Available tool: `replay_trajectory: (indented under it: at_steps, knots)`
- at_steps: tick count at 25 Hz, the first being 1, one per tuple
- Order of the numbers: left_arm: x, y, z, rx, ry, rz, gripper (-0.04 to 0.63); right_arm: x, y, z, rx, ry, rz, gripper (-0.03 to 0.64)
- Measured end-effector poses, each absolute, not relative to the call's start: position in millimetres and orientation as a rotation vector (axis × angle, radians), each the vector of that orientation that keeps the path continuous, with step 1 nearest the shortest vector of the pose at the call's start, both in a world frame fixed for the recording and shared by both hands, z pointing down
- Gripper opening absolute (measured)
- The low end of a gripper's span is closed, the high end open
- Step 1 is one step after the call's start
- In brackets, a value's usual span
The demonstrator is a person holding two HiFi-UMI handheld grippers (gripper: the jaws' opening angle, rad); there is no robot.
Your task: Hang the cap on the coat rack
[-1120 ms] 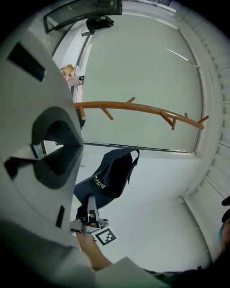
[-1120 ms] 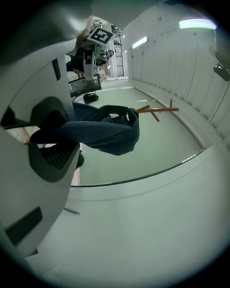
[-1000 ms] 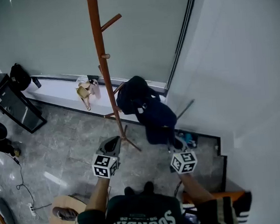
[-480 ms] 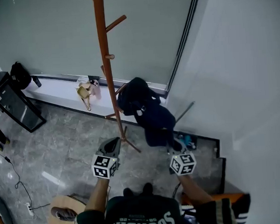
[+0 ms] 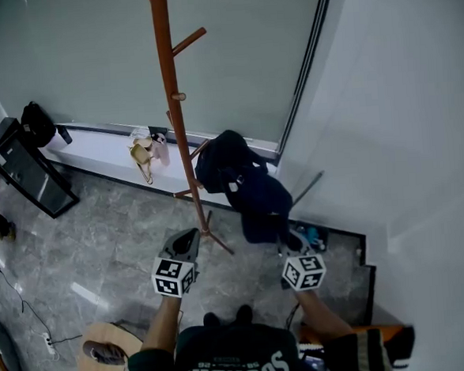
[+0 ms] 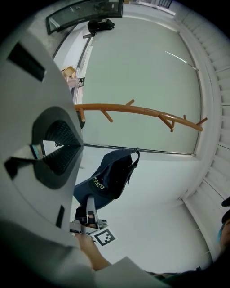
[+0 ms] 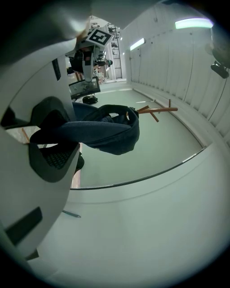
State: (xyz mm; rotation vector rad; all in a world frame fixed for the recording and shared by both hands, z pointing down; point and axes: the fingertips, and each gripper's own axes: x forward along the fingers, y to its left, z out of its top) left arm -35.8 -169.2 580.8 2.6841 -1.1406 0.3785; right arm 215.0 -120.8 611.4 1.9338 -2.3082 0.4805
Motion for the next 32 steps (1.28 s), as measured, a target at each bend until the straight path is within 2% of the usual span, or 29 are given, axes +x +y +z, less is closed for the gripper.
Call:
replay_trajectory:
  at_steps: [19, 32]
  knots:
    - [-37, -172, 578, 2.594, -1.301, 0.366, 0.0, 237, -150, 617, 1.864, -2.378, 0.594, 0.017]
    - [-49, -239, 556, 2.651, -1.26, 0.298, 0.0, 229, -197, 603, 1.949, -2.349, 0.568, 0.015]
